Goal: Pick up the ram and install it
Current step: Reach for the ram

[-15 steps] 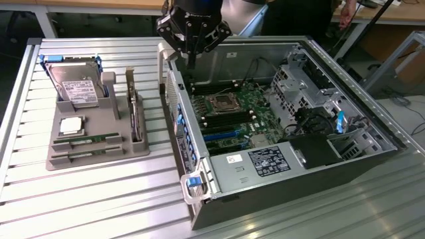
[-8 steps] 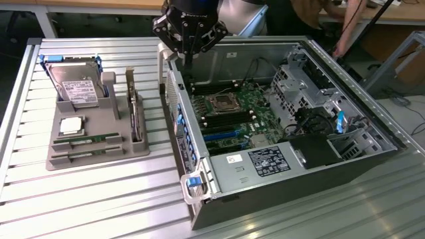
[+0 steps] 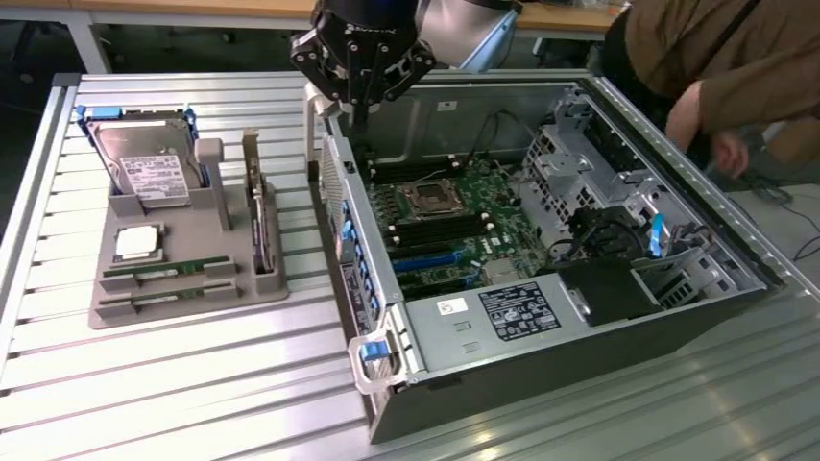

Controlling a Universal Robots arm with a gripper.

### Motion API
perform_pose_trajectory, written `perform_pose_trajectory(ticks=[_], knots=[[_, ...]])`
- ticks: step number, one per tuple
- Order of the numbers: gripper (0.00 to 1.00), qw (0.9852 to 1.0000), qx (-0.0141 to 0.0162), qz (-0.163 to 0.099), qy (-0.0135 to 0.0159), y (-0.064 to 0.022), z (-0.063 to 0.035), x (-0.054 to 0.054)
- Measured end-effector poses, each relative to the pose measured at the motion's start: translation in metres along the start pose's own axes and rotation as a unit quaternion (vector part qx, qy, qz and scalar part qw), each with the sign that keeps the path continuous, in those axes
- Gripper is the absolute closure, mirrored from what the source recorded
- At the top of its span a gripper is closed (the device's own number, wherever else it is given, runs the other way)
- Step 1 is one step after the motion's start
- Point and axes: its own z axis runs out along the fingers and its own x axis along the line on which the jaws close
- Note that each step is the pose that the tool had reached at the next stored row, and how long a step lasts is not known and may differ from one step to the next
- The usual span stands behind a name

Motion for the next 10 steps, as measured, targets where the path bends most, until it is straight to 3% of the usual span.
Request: perform_pose_trajectory(ticks=[10], knots=[[0.9,1.0,0.0,0.0,0.0,-0.0001,0.0,0.0007]])
